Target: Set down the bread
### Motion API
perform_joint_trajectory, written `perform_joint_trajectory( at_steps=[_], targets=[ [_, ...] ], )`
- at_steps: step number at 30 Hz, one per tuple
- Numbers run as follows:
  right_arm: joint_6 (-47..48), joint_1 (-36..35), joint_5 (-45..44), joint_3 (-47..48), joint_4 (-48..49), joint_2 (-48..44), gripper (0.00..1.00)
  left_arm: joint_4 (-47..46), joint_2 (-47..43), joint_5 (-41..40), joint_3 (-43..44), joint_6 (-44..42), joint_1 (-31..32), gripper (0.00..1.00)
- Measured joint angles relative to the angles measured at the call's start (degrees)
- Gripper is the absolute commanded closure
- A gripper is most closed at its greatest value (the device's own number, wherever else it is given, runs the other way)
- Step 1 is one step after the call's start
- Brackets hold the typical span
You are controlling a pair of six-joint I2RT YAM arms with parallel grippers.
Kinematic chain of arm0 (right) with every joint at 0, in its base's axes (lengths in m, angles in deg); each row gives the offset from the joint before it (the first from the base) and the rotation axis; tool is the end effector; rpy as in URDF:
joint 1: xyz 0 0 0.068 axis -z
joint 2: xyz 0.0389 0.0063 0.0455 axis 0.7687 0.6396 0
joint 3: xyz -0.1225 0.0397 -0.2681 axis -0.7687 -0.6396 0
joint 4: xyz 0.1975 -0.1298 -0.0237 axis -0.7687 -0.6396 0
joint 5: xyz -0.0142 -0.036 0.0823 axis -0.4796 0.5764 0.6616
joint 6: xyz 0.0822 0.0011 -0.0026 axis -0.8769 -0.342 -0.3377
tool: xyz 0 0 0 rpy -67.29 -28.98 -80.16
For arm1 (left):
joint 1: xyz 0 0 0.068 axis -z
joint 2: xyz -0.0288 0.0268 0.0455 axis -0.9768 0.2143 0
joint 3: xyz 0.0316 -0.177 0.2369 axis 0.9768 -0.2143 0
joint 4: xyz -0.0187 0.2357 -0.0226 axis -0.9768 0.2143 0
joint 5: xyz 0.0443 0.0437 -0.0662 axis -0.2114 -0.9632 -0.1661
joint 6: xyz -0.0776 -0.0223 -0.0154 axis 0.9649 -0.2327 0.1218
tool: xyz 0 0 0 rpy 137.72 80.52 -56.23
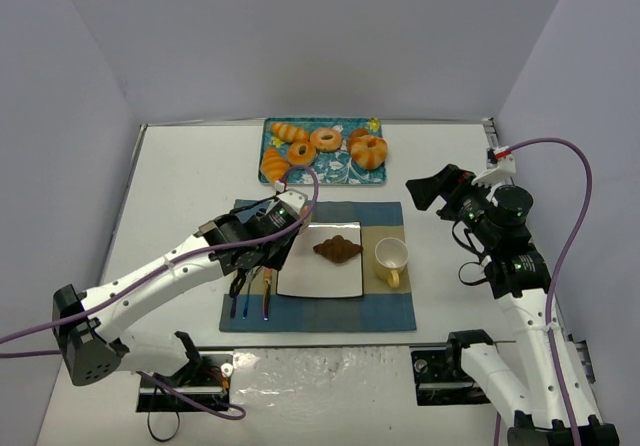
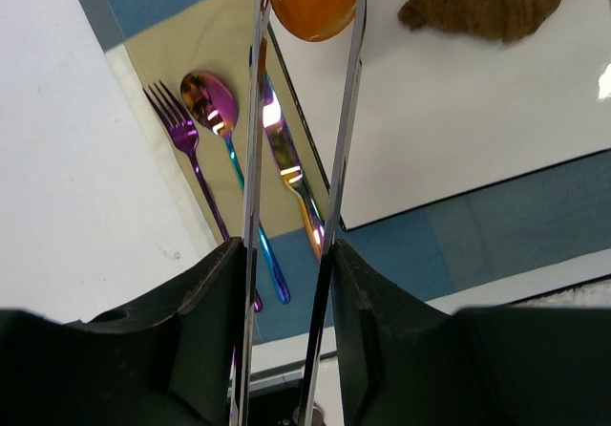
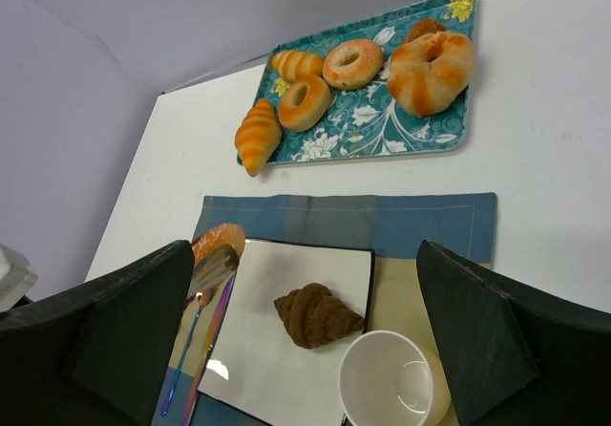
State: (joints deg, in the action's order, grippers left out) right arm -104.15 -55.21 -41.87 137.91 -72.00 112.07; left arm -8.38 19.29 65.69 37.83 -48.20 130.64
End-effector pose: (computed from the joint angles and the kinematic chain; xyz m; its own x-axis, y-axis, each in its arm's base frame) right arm 0.1640 0.0404 0.3983 -0.1747 0.4309 -0.8853 -0.4096 0.7858 0.4633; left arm 0.1660 -0.1852 0.3281 -0.7213 0.2677 -0.6388 0.3817 0.9233 -0.0440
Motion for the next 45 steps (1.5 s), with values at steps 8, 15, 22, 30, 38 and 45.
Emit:
perform_joint_trajectory(
  at_steps=[8, 15, 22, 30, 38, 45],
  targets=[
    [-0.05, -0.23, 0.0, -0.27, 0.94, 0.01, 0.0, 1.03, -3.01, -0.26, -6.58, 4.86, 3.39, 0.76],
    [-0.18, -0.37, 0.02, -0.36, 1.29, 0.34, 0.0, 0.41, -2.58, -0.24, -8.98, 7.28, 5.03, 0.71],
    [-0.18, -0.37, 0.02, -0.36, 1.53, 0.39, 0.0, -0.46, -0.74, -0.24, -10.42, 8.35, 5.76, 0.66],
    [-0.2, -0.71, 0.02, -0.36, 1.53, 0.39, 0.0, -0.77, -0.27, -0.24, -10.63, 9.08, 5.81, 0.58],
    [-0.34, -0.75, 0.02, -0.36, 1.53, 0.39, 0.0, -0.96, -0.22, -0.26, -10.63, 9.17, 5.93, 0.55],
    [-0.4, -0.9, 0.01, -0.36, 1.53, 0.39, 0.0, -0.87, -0.12, -0.43, -10.5, 9.14, 6.45, 0.54]
  ],
)
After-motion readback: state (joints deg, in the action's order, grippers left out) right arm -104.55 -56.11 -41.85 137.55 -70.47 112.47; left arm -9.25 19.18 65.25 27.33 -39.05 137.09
